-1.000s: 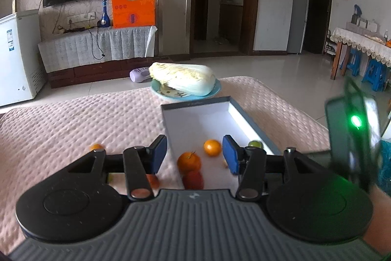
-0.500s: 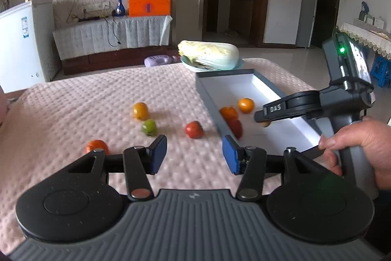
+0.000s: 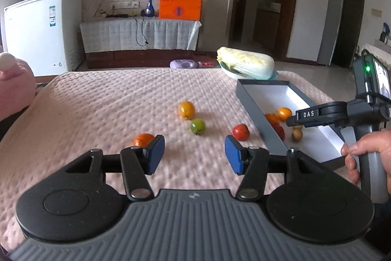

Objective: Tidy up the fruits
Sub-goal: 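Open the left tool to drop the mandarin while the right tool releases the kiwi, then grasp the red apple with the right tool while the left tool grasps the orange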

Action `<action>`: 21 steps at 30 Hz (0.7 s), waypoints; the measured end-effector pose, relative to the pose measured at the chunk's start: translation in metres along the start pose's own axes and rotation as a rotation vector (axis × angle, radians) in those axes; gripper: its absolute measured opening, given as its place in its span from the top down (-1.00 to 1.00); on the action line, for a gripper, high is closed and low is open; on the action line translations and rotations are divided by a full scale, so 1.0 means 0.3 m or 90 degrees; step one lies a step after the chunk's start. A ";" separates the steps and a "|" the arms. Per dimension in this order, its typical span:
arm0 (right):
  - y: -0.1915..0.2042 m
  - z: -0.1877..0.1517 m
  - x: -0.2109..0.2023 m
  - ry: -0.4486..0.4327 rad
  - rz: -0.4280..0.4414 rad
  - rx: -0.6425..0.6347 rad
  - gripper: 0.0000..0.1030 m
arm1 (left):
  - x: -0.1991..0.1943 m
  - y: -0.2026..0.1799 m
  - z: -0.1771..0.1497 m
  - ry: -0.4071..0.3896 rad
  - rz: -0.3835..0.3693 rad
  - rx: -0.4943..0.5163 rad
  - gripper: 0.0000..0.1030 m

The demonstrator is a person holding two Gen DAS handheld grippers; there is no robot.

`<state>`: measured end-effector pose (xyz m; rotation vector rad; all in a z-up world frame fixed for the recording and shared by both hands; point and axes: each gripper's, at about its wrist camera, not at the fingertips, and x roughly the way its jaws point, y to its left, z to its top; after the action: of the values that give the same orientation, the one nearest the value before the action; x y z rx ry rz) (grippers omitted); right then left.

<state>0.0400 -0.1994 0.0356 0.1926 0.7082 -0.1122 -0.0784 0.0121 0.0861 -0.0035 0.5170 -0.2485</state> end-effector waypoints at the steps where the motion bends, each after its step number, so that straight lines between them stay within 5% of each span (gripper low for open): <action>1: 0.005 0.000 -0.003 -0.003 0.001 0.000 0.18 | -0.003 0.004 0.001 -0.003 0.001 0.000 -0.18; 21: 0.080 0.023 -0.076 -0.102 0.022 0.007 0.18 | -0.007 0.072 0.008 0.000 0.031 -0.025 -0.18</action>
<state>0.0311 -0.1767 0.0588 0.2038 0.5447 -0.0966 -0.0738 0.0334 0.0876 -0.0286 0.5214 -0.1916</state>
